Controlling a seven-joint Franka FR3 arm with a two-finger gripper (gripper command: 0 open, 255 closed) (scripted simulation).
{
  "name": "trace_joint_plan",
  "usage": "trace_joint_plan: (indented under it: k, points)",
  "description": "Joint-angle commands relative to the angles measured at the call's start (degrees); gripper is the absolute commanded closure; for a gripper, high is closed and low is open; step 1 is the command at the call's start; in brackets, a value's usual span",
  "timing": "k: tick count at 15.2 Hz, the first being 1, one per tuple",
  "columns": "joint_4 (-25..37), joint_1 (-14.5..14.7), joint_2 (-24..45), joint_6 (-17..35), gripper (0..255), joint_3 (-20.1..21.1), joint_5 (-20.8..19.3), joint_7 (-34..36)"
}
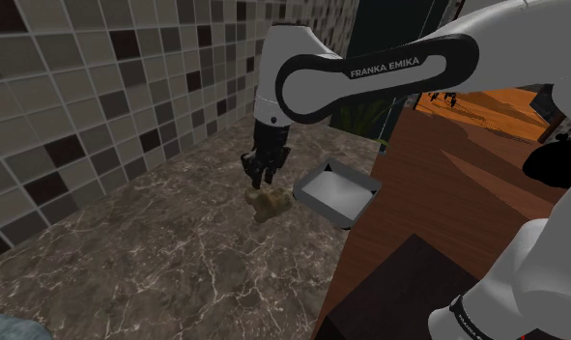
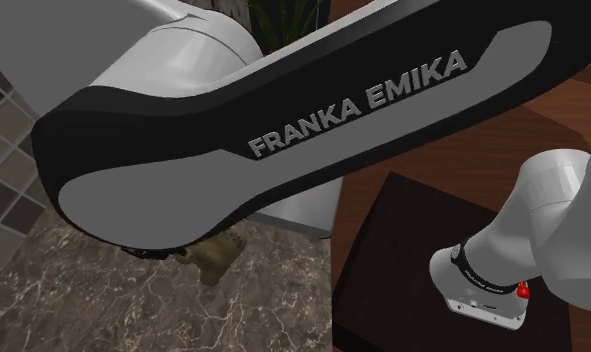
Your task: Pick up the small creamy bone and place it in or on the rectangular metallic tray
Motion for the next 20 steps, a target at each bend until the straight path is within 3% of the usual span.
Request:
trace_joint_plan:
  k: [1, 3, 11, 19, 20]
  points:
    - [-0.7, 0.39, 0.86, 2.78, 0, 0.14, -2.63, -1.62]
    - [-1.86, 1.17, 2.75, 8.35, 0, 0.2, -8.11, -4.4]
    - [-3.96, 1.51, 5.79, 13.33, 0, -0.09, -9.44, -3.52]
    - [-3.96, 1.51, 5.79, 13.33, 0, -0.09, -9.44, -3.52]
    - [-3.96, 1.51, 5.79, 13.33, 255, -0.09, -9.44, -3.53]
